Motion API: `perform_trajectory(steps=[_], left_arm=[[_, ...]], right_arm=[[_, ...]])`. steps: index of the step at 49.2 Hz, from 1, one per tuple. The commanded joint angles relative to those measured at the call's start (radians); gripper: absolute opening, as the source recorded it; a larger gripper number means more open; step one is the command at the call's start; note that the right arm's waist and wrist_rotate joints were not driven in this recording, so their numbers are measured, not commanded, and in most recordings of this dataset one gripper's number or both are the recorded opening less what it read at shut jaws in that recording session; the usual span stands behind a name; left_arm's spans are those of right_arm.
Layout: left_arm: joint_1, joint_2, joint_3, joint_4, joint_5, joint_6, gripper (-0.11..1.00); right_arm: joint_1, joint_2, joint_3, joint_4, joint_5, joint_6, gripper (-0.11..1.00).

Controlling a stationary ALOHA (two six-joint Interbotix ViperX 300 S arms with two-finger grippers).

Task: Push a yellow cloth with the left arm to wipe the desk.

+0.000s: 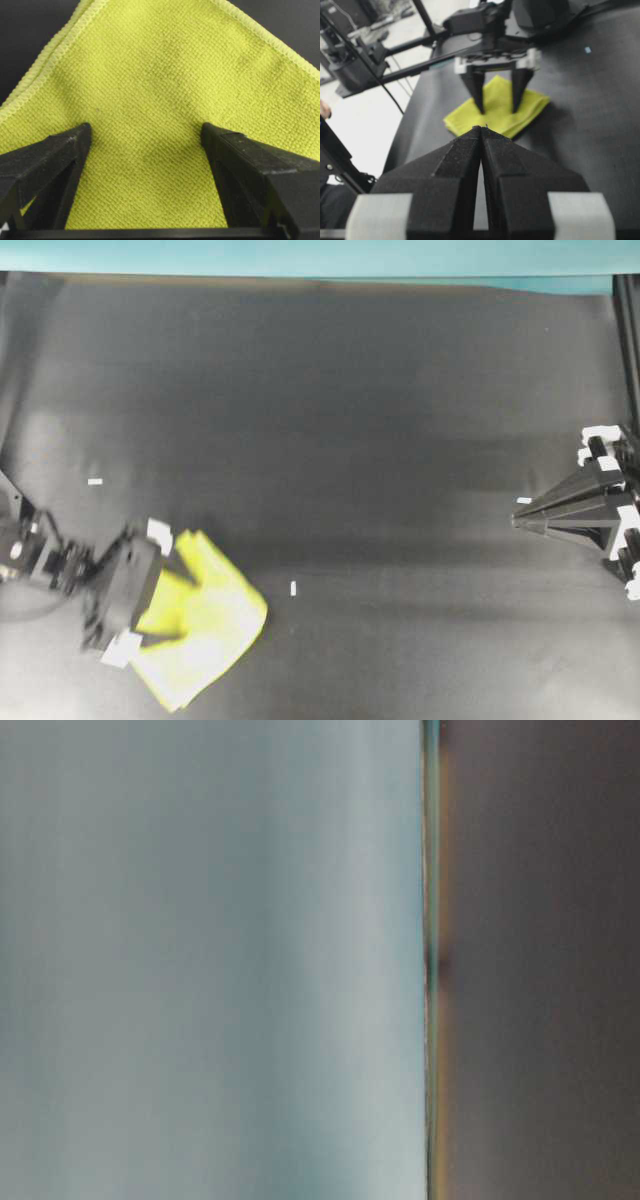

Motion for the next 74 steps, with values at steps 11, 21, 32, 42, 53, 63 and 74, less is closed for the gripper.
perform_trajectory(steps=[11, 21, 32, 42, 53, 63, 74], left_arm=[[-0.107, -0.008, -0.035, 0.003, 0.012, 0.0, 0.87], [-0.087, -0.031, -0.048, 0.003, 0.025, 0.015, 0.87], [-0.011, -0.186, -0.051, 0.003, 0.072, 0.074, 0.87], [-0.002, -0.417, -0.043, 0.003, 0.206, 0.121, 0.86], [-0.002, -0.635, 0.015, 0.003, 0.273, 0.121, 0.86], [0.002, -0.793, 0.058, 0.003, 0.279, 0.12, 0.86], [0.003, -0.885, 0.074, 0.003, 0.356, 0.121, 0.86]], right_arm=[[0.002, -0.008, -0.011, 0.002, -0.005, 0.0, 0.0], [0.002, -0.011, -0.008, 0.002, -0.005, 0.0, 0.0], [0.002, -0.012, -0.006, 0.002, -0.005, 0.0, 0.0], [0.002, -0.017, -0.005, 0.002, 0.003, -0.002, 0.0], [0.0, -0.018, -0.003, 0.002, 0.002, -0.002, 0.0], [0.002, -0.02, 0.014, 0.002, 0.002, 0.0, 0.0], [0.002, -0.041, 0.032, 0.002, -0.003, 0.0, 0.0]])
